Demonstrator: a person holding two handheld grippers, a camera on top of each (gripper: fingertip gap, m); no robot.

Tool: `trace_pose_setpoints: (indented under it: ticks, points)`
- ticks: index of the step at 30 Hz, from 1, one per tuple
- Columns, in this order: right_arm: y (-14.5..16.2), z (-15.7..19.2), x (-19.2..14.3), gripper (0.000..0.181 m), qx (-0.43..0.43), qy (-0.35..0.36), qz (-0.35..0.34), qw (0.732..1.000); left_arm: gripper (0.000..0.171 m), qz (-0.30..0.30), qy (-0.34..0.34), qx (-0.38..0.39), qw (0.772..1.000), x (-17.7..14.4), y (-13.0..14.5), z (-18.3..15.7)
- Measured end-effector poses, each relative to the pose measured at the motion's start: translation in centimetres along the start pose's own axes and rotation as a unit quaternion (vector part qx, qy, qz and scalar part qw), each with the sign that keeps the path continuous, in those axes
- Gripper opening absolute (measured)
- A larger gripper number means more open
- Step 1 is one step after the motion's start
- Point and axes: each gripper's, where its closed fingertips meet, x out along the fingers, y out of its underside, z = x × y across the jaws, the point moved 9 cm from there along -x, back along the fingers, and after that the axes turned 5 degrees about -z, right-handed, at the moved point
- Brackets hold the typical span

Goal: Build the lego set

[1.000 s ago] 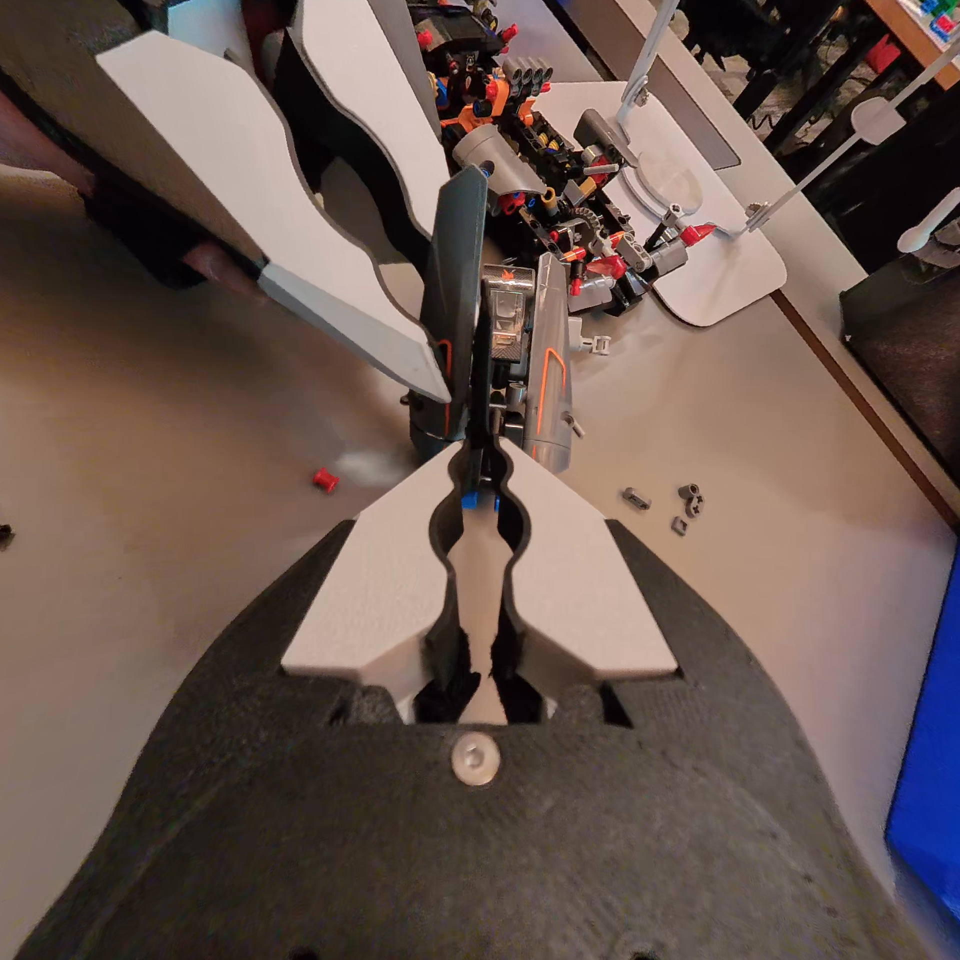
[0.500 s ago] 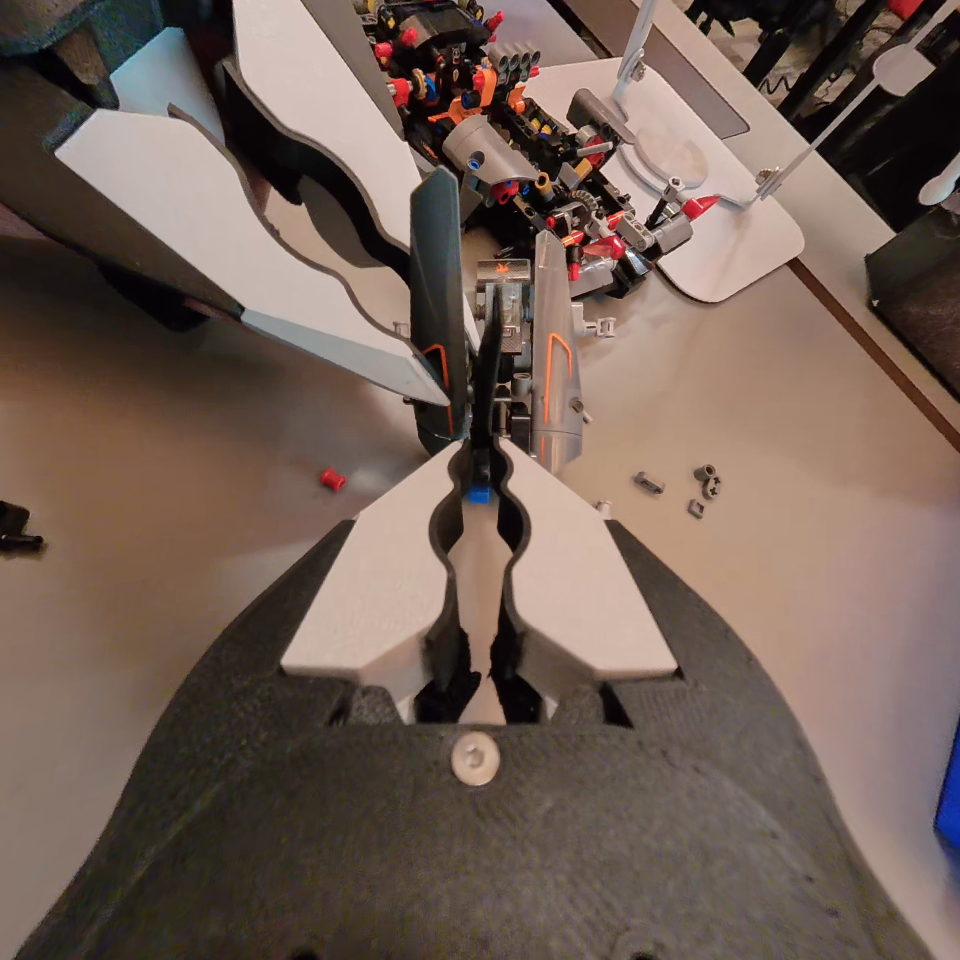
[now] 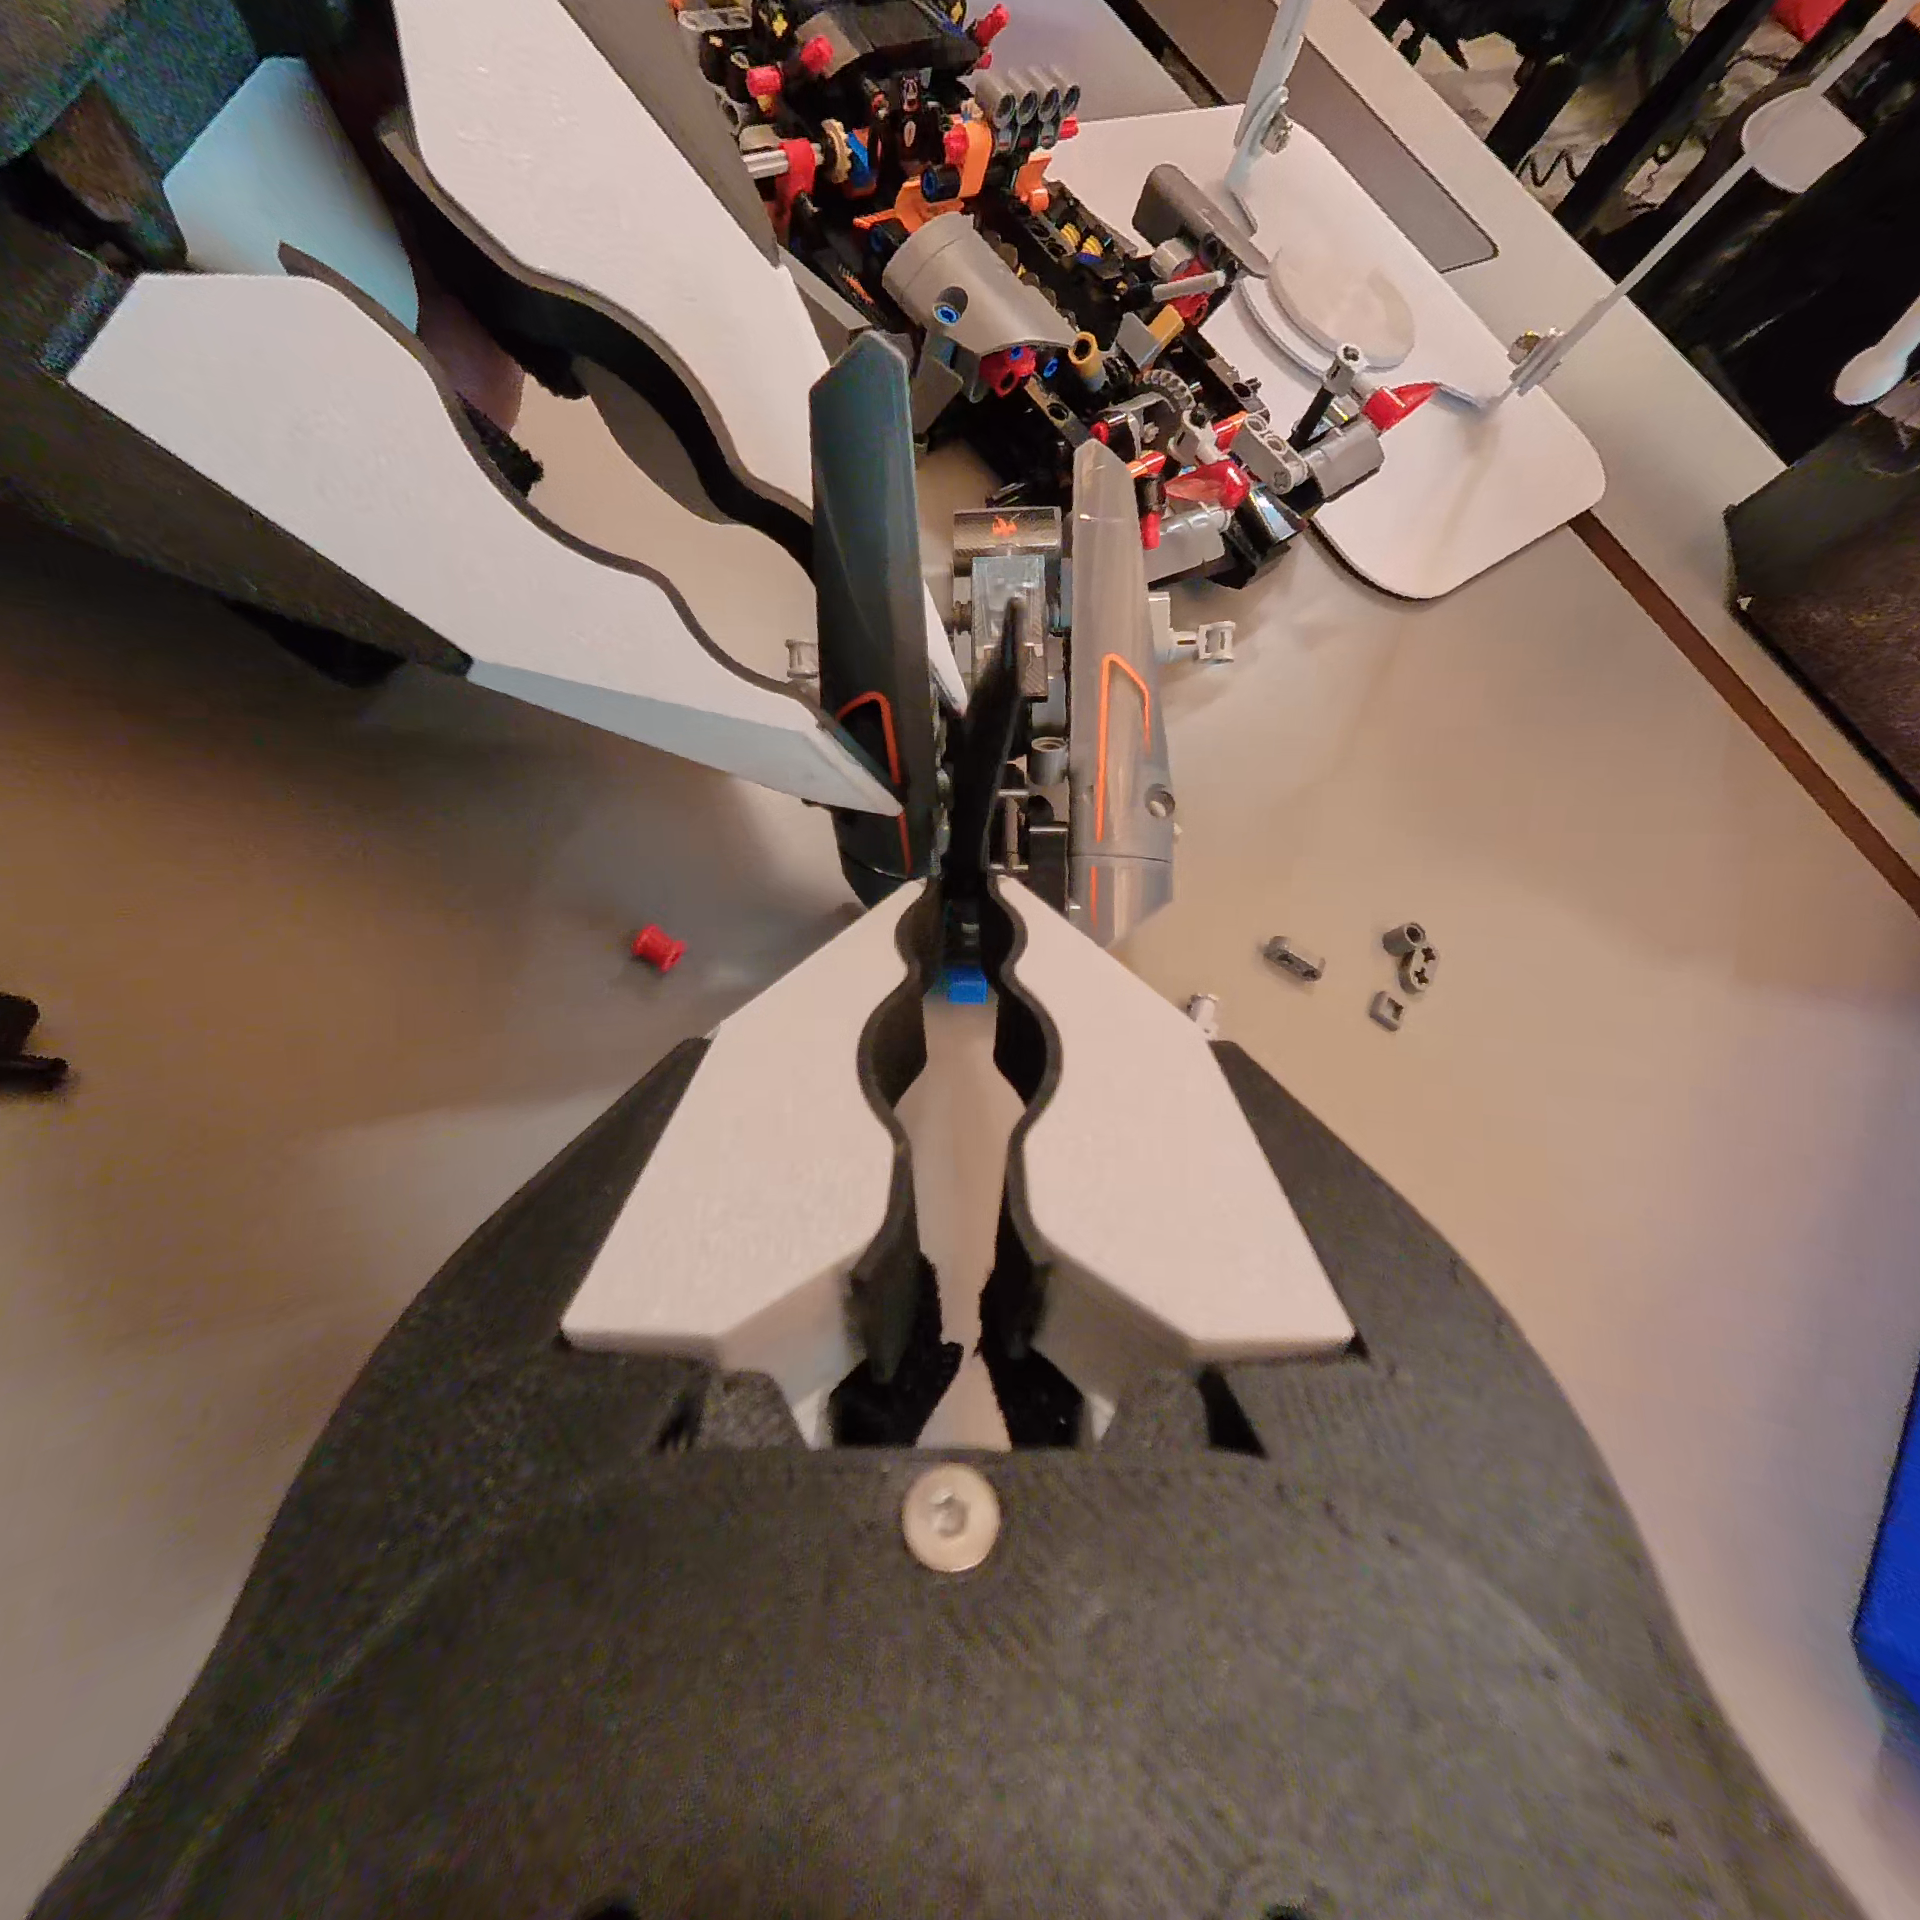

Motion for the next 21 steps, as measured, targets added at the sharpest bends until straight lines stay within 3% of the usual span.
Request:
trace_pose_setpoints:
  ticks: [8, 21]
  points:
    - [0.0, 0.0, -0.1, 0.004, -0.005, 0.007, 0.003, 1.0, 0.014, 0.004, -0.013, 0.023, 1.0, 0.1, 0.0, -0.3]
    - [0.0, 0.0, -0.3, 0.003, -0.021, 0.017, 0.019, 0.999, 0.013, 0.035, -0.054, 0.15, 0.987, 0.5, -0.8, -1.7]
